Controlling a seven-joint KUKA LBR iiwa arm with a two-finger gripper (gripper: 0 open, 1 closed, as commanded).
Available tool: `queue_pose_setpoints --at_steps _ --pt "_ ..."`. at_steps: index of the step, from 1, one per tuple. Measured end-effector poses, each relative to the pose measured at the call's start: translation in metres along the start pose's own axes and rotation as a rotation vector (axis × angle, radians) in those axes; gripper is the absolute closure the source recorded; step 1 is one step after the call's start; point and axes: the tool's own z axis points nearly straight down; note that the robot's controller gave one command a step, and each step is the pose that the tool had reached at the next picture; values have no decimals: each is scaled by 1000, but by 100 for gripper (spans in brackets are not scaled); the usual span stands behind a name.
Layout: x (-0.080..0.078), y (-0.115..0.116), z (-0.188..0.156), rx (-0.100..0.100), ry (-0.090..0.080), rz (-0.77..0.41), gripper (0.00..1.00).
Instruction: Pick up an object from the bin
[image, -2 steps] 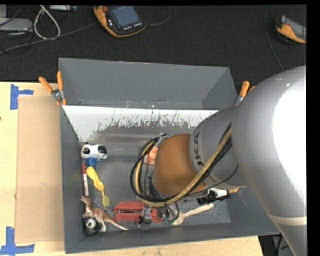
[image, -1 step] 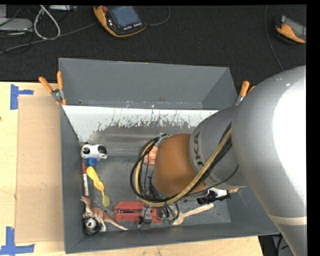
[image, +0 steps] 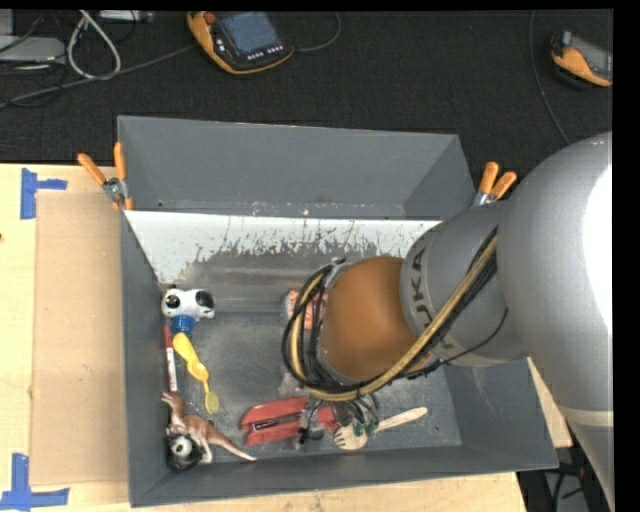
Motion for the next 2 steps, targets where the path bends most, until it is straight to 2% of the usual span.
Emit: queue_pose_setpoints --at_steps 1,2 --pt "3 1 -39 3 6 -141 100" --pt "3 -2 -84 5 6 70 100"
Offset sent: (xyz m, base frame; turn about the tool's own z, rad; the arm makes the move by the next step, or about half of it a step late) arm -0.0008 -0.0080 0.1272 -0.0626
